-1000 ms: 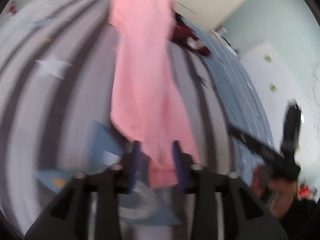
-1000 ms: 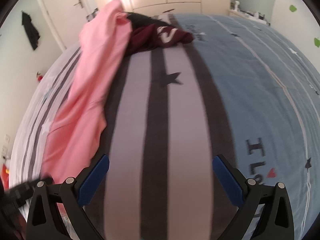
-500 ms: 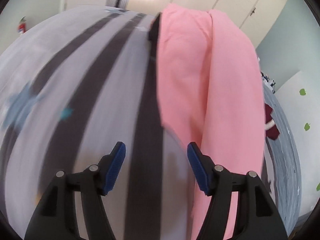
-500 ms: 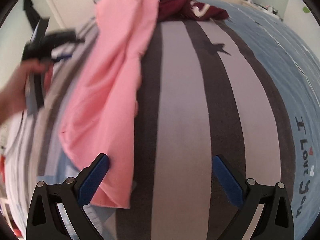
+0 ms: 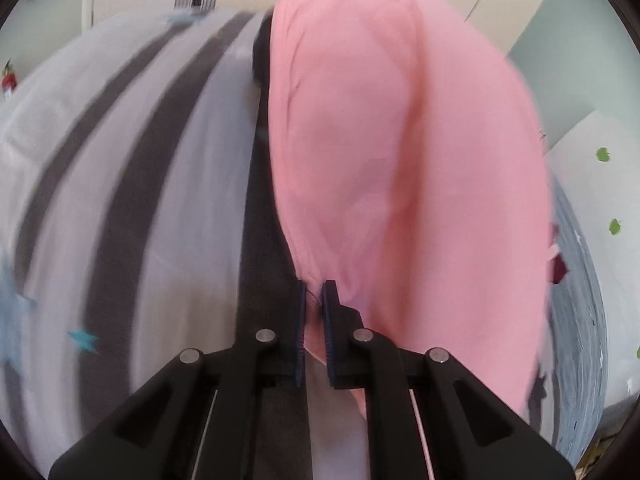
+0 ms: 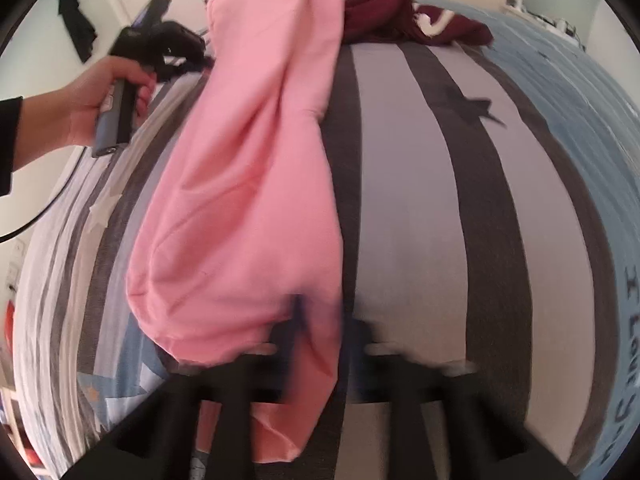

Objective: Fold clothes

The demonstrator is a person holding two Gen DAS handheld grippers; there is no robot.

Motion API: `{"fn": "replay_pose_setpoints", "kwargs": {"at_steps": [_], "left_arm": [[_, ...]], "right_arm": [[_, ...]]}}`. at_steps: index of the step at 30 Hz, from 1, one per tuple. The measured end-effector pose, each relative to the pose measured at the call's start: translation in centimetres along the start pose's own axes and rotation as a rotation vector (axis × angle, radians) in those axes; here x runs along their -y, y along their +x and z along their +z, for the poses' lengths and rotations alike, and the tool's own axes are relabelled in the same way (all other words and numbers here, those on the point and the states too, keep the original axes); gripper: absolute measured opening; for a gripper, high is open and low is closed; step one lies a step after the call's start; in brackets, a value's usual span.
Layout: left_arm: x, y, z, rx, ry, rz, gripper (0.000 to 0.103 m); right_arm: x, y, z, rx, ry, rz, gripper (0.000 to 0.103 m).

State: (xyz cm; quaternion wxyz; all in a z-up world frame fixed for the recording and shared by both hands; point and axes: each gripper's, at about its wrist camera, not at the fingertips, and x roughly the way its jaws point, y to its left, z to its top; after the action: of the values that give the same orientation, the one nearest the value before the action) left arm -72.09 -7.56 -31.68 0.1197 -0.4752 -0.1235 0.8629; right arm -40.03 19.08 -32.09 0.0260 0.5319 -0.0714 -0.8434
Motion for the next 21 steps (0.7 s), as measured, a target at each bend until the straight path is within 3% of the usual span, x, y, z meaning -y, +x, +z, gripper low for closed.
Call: {"fn": "replay_pose_setpoints", "kwargs": {"at_steps": [5,9,12,16,19,21], "left_arm": [[0.0,-8.0,3.6,0.104,0.025,-0.039,0.006],[1.5,-15.9,9.4,0.206,0.039,-0.064,0.006],[2.8,-22.4,14.8,0.305,0.042,-0.08,0.006],[5.4,-33.2,21.2,0.443,0.066,-0.136,0.006],[6.5,-40.0,23.2,0.522,0.093,-0.177,0.006],[7.1,-44.3,22.5,0.539,0.115,-0.185,0.006]], "right_arm": [[1.9,-4.1,2.8,0.06,0.034,-0.031,0.002],[3.5,-9.2,7.4,0.15,0.069,-0.063,0.002],[4.7,-13.7,12.6,0.243,0.061,-0.099,0.002],[6.4,-22.3,22.6,0.418,0.057,-0.146,0.002],[7.3,-28.8,27.9,0.531,0.066,-0.165,0.002],[8.0,-32.7,30.7,0.58,0.067,-0.167,0.002]]}}
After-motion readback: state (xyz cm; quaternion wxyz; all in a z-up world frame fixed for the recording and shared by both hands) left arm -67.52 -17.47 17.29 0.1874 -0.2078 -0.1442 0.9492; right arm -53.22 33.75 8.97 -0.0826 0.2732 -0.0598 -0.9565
